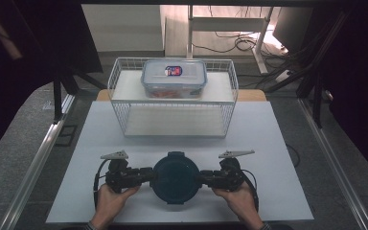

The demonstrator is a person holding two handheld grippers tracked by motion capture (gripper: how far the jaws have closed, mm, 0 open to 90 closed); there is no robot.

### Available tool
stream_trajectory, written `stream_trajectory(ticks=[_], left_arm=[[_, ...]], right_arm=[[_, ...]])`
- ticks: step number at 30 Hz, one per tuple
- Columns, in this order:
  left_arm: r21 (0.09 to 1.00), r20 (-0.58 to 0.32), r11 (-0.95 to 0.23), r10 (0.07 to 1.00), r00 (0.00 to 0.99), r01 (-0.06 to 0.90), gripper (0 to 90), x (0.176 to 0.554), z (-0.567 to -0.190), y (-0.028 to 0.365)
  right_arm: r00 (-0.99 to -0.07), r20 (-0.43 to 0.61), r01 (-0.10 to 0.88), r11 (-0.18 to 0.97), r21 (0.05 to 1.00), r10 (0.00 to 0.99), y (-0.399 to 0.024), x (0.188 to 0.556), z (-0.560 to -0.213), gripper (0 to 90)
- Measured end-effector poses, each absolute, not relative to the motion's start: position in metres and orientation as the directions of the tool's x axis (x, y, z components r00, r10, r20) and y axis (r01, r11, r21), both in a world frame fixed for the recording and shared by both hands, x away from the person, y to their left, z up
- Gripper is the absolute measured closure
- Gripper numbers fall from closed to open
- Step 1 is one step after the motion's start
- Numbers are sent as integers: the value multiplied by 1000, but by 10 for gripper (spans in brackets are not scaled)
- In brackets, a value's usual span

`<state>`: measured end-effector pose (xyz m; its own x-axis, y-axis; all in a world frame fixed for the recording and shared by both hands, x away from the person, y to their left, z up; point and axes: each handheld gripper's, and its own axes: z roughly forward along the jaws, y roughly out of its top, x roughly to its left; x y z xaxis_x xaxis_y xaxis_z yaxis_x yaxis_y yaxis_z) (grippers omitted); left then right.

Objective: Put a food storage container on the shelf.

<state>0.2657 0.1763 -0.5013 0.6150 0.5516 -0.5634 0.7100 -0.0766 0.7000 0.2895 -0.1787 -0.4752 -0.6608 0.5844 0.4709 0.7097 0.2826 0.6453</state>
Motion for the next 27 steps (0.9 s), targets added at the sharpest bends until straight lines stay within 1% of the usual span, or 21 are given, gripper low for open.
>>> stream_trajectory(ticks=[9,16,27], left_arm=[[729,-535,-74,558,634,681,563,277,-482,175],[742,-538,-51,548,640,668,563,287,-471,174],[775,-506,-41,556,659,630,563,304,-440,174]], right_arm=[[-679,454,681,262,684,577,-180,301,-459,555],[-704,399,633,264,728,587,-180,313,-435,557],[-717,388,602,234,764,579,-181,331,-405,561]])
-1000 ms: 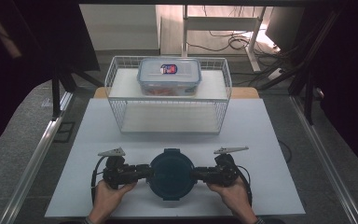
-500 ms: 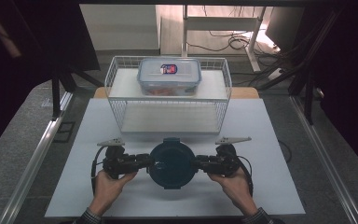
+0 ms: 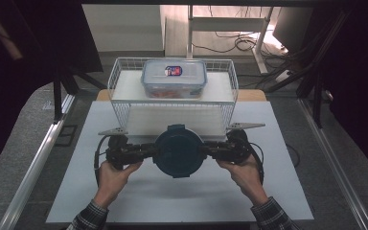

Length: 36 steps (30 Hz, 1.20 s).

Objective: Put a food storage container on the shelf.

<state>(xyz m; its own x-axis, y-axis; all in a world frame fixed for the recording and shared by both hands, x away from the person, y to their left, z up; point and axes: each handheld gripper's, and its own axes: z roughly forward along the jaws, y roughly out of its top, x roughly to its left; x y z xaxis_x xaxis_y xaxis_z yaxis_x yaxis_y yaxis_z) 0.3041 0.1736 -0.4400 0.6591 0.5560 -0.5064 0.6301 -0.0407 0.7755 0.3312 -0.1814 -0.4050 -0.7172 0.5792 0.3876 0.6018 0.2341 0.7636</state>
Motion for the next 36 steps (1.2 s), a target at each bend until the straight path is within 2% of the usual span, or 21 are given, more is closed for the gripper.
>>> stream_trajectory(ticks=[22,36], left_arm=[[820,-472,-5,561,681,572,565,334,-371,183],[851,-431,2,574,696,525,565,352,-316,189]], right_arm=[[-740,376,555,190,810,558,-177,357,-346,568],[-760,344,501,158,851,551,-172,377,-294,570]])
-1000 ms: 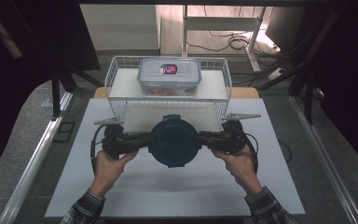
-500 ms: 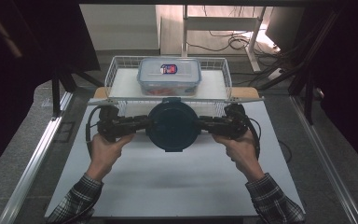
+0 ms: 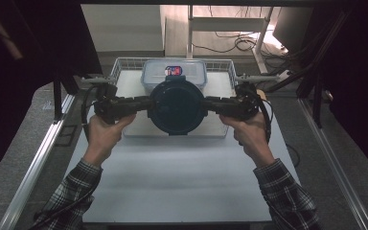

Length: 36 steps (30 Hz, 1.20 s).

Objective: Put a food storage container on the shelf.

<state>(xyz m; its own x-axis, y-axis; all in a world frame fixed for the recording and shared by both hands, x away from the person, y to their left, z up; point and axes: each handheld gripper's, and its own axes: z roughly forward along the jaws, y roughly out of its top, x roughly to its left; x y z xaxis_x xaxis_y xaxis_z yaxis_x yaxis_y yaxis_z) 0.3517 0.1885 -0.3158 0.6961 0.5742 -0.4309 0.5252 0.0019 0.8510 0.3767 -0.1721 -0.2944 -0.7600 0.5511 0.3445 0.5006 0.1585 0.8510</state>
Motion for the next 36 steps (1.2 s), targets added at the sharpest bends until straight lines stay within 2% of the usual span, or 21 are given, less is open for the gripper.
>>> stream_trajectory(ticks=[19,36], left_arm=[[864,-435,45,566,700,501,564,400,-257,206],[857,-455,83,585,671,509,561,442,-261,214]], right_arm=[[-774,306,443,130,887,554,-155,422,-225,570],[-752,362,487,95,868,550,-144,473,-232,565]])
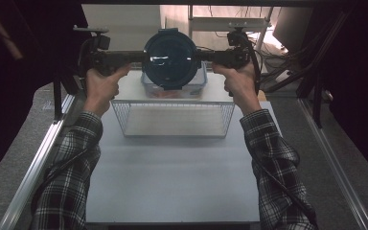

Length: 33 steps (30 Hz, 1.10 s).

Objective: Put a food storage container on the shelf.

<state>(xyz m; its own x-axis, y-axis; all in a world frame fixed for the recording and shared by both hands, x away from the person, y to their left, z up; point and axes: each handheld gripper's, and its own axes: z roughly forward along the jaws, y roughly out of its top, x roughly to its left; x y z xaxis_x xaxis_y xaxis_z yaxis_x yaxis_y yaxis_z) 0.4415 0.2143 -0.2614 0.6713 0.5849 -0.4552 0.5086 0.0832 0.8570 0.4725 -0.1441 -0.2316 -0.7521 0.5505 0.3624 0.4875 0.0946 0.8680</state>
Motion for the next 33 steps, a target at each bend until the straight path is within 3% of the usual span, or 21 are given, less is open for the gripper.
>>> stream_trajectory(ticks=[16,21,22,24,25,26,27,33], left_arm=[[878,-420,76,597,684,472,540,450,-263,211],[891,-334,3,681,651,454,535,450,-262,206],[890,-339,3,671,659,455,579,450,-264,206],[893,-354,19,649,674,450,593,451,-267,205],[891,-374,47,639,672,451,565,451,-266,205],[893,-356,29,656,665,449,589,451,-265,204],[895,-349,23,657,668,446,582,452,-265,204],[906,-321,23,685,653,422,566,444,-263,206]], right_arm=[[-749,362,483,82,872,555,-146,484,-237,529],[-755,345,466,88,880,557,-143,483,-236,495],[-752,344,467,86,880,562,-142,484,-236,478],[-724,293,457,117,882,624,-139,485,-236,492],[-710,274,465,139,874,649,-138,486,-237,564],[-707,247,456,161,875,663,-138,487,-239,580],[-715,274,458,136,878,643,-140,487,-240,592],[-710,193,406,171,898,677,-137,480,-236,609]])
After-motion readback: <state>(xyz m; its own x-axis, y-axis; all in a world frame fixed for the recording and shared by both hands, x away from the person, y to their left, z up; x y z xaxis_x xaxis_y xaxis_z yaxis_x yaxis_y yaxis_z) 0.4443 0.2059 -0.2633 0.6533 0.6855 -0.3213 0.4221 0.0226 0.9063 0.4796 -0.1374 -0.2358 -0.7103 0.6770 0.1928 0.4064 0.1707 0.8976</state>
